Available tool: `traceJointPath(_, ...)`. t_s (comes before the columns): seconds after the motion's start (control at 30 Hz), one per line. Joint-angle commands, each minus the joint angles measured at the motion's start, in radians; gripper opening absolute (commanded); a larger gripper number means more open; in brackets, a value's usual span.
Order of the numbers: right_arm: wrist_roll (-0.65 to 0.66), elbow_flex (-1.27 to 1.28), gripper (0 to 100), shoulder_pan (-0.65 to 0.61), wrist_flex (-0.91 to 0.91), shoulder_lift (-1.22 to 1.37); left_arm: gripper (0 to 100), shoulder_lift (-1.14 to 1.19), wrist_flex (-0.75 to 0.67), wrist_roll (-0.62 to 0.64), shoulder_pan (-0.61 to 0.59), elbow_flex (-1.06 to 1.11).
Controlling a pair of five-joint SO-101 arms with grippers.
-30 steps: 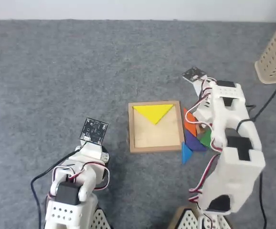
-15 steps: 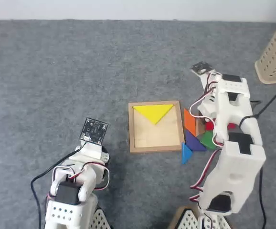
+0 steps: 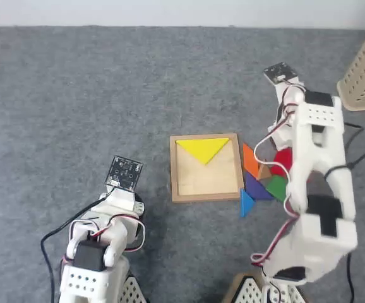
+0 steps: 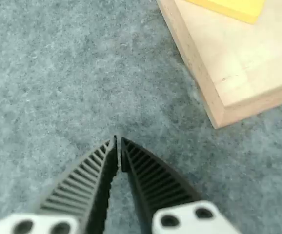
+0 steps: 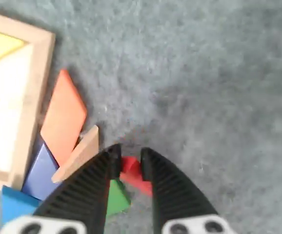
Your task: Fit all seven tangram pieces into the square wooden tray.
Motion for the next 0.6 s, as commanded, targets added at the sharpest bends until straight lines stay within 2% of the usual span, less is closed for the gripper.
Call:
traceJointPath(0.0, -0.017, 0.094, 0.8, 0.008, -0.071, -0.191, 1, -0.02, 0.006, 0.008, -0.003, -0.018)
traceJointPath(0.23, -0.008, 0.371, 0.7, 0.01, -0.127, -0.423, 1, -0.02, 0.006, 0.008, -0.003, -0.018)
traceJointPath(0.4, 0.048, 0.508, 0.7, 0.01, -0.145, -0.473, 1, -0.02, 0.006, 0.008, -0.003, -0.018)
traceJointPath(0.57, 0.048, 0.537, 0.7, 0.012, -0.038, -0.472, 1, -0.02, 0.006, 0.008, -0.003, -0.018)
